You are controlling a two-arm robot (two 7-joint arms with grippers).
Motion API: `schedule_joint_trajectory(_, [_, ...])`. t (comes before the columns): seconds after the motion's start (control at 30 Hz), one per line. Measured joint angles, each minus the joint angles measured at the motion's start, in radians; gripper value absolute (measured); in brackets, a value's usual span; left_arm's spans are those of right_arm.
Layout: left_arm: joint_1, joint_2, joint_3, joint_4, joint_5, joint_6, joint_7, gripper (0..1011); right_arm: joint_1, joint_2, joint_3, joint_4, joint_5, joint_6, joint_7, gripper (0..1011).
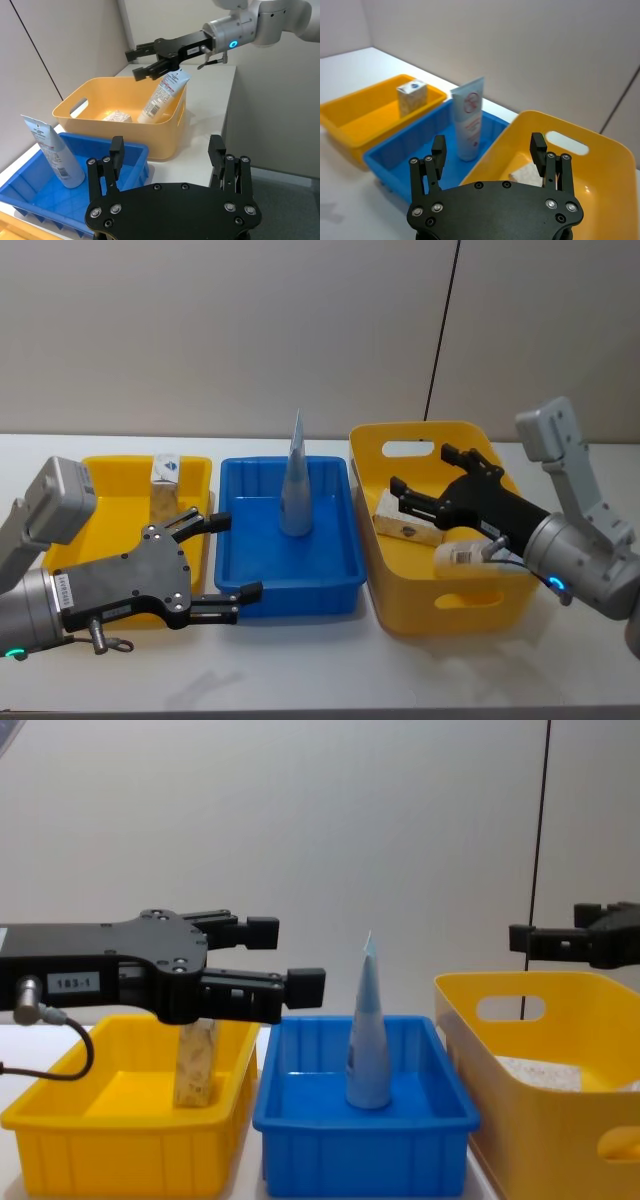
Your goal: Bimanual collaborative sorting of washing and personal care products
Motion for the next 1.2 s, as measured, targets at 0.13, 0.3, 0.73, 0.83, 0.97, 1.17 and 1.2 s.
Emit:
schedule_joint_trajectory(0.13, [0.000, 0.000, 0.000, 0.000, 0.000, 0.000, 0.000, 1001, -0.021, 0.019, 0.003, -0.028, 0.029, -0.010, 0.044, 1002])
schedule_joint_trajectory(0.3, [0.000, 0.000, 0.000, 0.000, 0.000, 0.000, 0.000, 1002, -0.051, 0.044, 0.009, -0.067, 0.066, -0.023, 0.100, 1002])
schedule_joint_trajectory(0.73, [0.000, 0.000, 0.000, 0.000, 0.000, 0.000, 0.000, 1001, -0.145, 0.104, 0.012, -0.173, 0.144, -0.044, 0.203, 1002])
schedule_joint_trajectory(0.83, [0.000, 0.000, 0.000, 0.000, 0.000, 0.000, 0.000, 1002, -0.154, 0.110, 0.008, -0.185, 0.151, -0.046, 0.213, 1002])
schedule_joint_trajectory(0.97, [0.000, 0.000, 0.000, 0.000, 0.000, 0.000, 0.000, 1001, -0.164, 0.117, 0.002, -0.195, 0.158, -0.049, 0.223, 1002])
schedule_joint_trajectory(1.17, [0.000, 0.000, 0.000, 0.000, 0.000, 0.000, 0.000, 1001, -0.173, 0.124, -0.007, -0.206, 0.166, -0.052, 0.233, 1002])
schedule_joint_trajectory(1.2, [0.000, 0.000, 0.000, 0.000, 0.000, 0.000, 0.000, 1002, -0.175, 0.125, -0.008, -0.208, 0.168, -0.053, 0.235, 1002])
